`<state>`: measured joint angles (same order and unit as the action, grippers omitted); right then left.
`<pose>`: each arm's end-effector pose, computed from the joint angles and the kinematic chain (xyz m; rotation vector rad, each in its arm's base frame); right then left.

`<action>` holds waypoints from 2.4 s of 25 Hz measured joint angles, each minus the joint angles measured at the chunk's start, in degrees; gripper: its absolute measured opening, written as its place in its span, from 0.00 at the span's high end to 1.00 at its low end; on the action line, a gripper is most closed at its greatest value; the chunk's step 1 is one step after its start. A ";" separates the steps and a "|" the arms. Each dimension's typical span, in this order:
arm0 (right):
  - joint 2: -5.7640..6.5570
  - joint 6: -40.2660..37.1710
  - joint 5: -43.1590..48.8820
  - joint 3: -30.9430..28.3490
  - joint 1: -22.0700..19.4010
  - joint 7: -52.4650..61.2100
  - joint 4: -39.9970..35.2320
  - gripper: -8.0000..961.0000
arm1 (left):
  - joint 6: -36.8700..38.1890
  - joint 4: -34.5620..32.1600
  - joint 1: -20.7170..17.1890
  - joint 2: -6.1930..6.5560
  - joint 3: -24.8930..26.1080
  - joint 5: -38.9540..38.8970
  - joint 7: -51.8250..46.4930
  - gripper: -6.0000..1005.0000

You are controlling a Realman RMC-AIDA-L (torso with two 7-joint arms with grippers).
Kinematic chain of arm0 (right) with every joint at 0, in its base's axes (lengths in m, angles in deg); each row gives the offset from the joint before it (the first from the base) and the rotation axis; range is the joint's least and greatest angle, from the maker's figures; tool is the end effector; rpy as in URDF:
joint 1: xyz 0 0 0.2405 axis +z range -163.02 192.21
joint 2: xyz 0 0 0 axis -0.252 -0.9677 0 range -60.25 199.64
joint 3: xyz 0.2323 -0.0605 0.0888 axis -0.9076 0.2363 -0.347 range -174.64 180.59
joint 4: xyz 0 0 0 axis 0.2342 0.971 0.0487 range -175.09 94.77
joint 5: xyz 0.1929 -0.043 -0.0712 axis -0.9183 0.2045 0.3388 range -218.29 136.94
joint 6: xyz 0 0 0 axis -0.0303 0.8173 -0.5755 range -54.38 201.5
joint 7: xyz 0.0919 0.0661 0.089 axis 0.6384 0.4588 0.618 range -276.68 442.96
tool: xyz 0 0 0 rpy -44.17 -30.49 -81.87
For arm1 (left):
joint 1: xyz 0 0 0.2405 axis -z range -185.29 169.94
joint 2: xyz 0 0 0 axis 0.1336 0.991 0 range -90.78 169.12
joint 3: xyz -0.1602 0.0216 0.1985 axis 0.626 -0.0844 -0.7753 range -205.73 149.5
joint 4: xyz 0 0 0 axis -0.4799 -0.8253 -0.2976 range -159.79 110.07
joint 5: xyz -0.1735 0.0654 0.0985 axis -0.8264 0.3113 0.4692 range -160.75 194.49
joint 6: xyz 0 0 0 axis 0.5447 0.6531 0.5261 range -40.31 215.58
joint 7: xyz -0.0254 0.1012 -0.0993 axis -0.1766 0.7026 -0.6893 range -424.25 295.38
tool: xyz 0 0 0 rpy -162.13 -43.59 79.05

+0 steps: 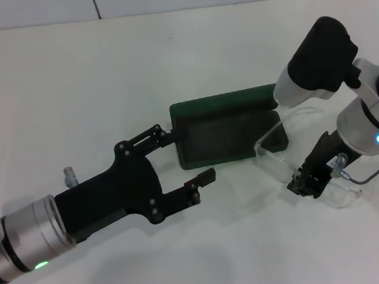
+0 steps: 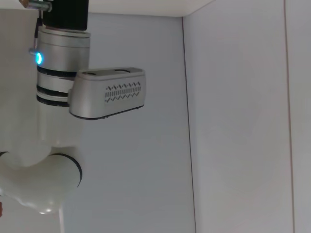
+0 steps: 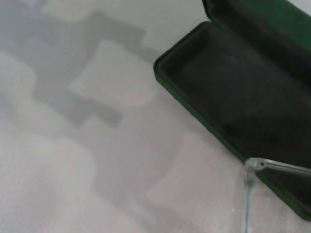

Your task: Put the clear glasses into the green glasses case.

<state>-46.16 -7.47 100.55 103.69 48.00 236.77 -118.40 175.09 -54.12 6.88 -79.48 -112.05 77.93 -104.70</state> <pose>0.1619 0.3283 -0.0522 -2.7217 0.7472 -0.5696 -0.2540 0.2507 -0.0509 -2.5331 -0.1160 -1.0906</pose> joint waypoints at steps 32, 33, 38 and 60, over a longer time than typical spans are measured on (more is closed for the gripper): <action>0.14 -9.62 -36.16 -28.12 -13.79 -83.34 11.21 0.87 | 11.78 10.32 2.64 -1.23 0.71 -13.68 -5.86 0.27; 0.08 -9.65 -37.51 -28.06 -14.08 -86.89 12.43 0.87 | 12.01 10.83 3.34 -1.27 0.19 -13.55 -6.30 0.27; 0.27 -10.61 -47.01 -28.31 -13.71 -105.32 22.11 0.87 | 12.84 14.01 8.34 -1.45 -3.81 -13.52 -8.11 0.27; 0.05 -16.60 -52.92 -27.91 -11.60 -122.89 32.11 0.87 | 19.06 12.71 12.49 -1.32 -11.47 -12.50 -5.40 0.28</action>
<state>-46.11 -24.07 47.64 75.78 36.40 113.89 -86.29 194.15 -41.41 19.38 -80.79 -123.52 65.43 -110.10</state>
